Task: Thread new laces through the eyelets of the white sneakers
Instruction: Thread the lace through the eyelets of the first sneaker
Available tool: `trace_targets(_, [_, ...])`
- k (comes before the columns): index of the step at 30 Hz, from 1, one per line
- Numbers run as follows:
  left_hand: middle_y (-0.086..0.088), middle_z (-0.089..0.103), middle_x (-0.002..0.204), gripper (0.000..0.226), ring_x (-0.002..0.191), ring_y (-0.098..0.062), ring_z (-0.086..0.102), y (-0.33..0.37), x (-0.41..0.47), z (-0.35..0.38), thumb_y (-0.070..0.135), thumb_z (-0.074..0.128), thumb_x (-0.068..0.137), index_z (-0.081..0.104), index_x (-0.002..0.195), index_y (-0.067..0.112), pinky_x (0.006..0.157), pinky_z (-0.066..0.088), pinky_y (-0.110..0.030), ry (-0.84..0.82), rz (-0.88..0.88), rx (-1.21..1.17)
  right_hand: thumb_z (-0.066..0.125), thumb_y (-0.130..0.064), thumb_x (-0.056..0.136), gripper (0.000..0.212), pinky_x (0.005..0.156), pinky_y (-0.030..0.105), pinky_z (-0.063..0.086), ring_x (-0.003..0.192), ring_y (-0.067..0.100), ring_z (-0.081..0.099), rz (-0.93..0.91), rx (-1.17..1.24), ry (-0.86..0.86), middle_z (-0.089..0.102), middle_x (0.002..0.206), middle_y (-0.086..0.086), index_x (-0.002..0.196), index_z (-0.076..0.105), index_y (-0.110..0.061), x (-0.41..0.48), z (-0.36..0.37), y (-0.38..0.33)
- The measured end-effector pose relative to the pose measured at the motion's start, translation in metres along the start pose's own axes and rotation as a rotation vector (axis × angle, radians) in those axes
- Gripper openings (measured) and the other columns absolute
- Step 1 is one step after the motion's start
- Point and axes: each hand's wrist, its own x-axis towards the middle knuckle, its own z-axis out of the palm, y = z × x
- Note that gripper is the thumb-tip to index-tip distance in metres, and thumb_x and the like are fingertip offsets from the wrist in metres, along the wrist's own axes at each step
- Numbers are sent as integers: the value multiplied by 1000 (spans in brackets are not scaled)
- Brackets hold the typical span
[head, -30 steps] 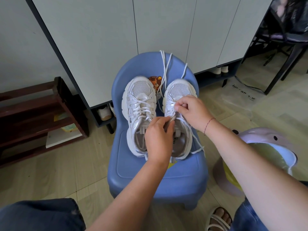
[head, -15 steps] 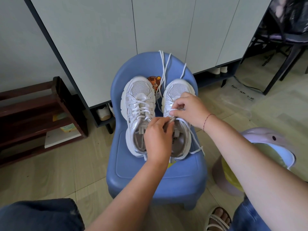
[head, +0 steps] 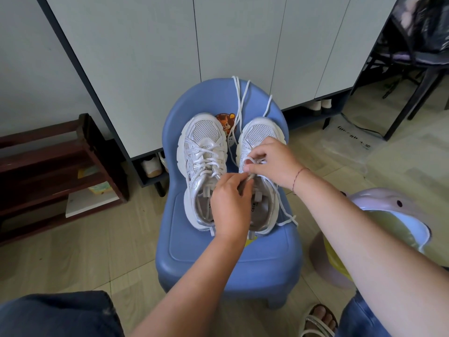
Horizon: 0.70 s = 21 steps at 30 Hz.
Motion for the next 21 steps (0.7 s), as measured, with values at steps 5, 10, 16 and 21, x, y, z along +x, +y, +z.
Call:
trace_targets(5, [7,65,91,18,78,-9,60,1,1,0,27,65,90,74,100,15,70,48,-24,-20,-6,-2,73,-34,78,13,86,40,46,93,20,54,-10,-191,-74,51,97,0,85,72,-23,4,-3,-7])
trace_targets(10, [9,66,94,17,81,-6,60,1,-1,-2,25,65,90,73,102,14,75,47,-18,-10,-28,-31,69,-22,84,9,77,20,44,80,6,54,77,247,134,57,87,-7,88,70,-14,1,-5,-5])
trace_targets(16, [10,66,96,18,85,-5,61,2,-2,-1,24,65,91,72,104,13,79,48,-18,-18,-27,-40,68,-16,84,7,82,27,51,80,10,56,175,518,256,61,88,-1,90,67,-20,0,-12,3])
trace_targets(21, [8,65,93,17,80,-7,60,2,-1,-1,24,65,90,73,101,13,73,46,-18,-8,-17,-26,77,-27,75,33,77,17,42,79,2,45,25,109,43,44,96,-6,106,64,-26,-1,-4,4])
